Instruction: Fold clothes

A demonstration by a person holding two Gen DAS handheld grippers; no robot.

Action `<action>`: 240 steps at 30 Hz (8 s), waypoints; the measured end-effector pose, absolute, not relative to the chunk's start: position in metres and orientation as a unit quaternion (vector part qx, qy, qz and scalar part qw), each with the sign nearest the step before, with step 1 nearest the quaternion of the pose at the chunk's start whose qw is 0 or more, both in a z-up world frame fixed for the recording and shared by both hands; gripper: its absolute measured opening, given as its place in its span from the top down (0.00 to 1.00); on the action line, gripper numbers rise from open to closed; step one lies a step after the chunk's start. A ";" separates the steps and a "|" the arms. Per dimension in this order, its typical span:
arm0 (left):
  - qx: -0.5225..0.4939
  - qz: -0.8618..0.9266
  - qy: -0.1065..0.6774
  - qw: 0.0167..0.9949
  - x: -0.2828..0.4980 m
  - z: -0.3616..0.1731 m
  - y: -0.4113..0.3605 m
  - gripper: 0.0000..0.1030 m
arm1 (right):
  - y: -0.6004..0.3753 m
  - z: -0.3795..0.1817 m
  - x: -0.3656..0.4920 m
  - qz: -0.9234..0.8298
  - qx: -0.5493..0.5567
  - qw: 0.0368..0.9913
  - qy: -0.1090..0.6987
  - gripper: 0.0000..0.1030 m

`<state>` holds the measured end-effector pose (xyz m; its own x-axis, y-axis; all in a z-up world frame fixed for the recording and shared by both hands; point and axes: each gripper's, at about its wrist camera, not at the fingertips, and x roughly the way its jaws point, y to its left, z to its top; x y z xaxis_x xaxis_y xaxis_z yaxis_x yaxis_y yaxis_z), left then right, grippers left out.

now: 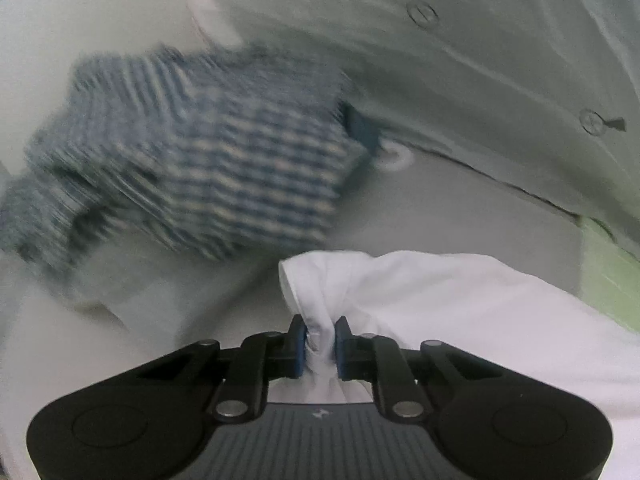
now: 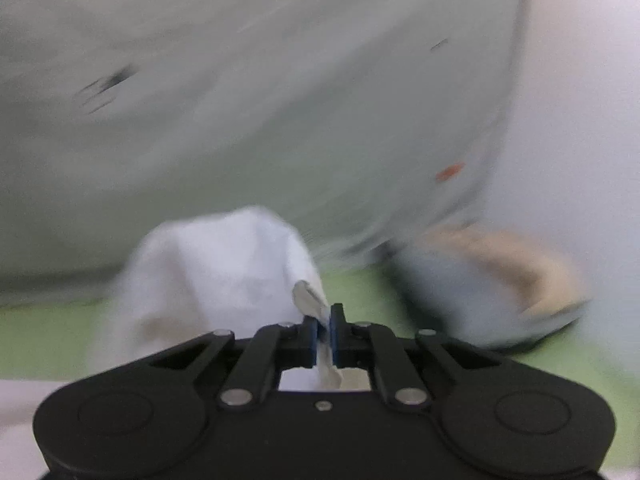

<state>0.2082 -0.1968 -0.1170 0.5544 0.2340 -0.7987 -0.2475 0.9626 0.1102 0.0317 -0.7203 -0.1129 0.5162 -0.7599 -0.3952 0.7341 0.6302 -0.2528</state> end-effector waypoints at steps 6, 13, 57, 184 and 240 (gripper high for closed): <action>-0.015 0.148 0.468 0.871 0.218 -0.132 -0.180 0.84 | -0.783 -0.077 0.004 -0.510 -0.068 0.832 0.209 0.94; -0.020 0.153 0.474 0.867 0.227 -0.141 -0.181 0.84 | -0.801 -0.091 0.047 -0.482 -0.136 0.834 0.231 0.94; -0.054 0.045 0.540 0.839 0.001 -0.145 -0.120 0.77 | -0.579 -0.191 -0.113 -0.253 0.121 0.864 0.417 0.05; 0.089 0.063 0.586 0.803 0.081 -0.153 -0.378 0.06 | -0.855 -0.171 -0.045 -0.379 0.066 0.872 0.303 0.89; -0.147 0.305 0.463 0.819 0.312 -0.168 -0.290 0.00 | -0.873 -0.243 0.208 -0.380 0.142 0.851 0.333 0.00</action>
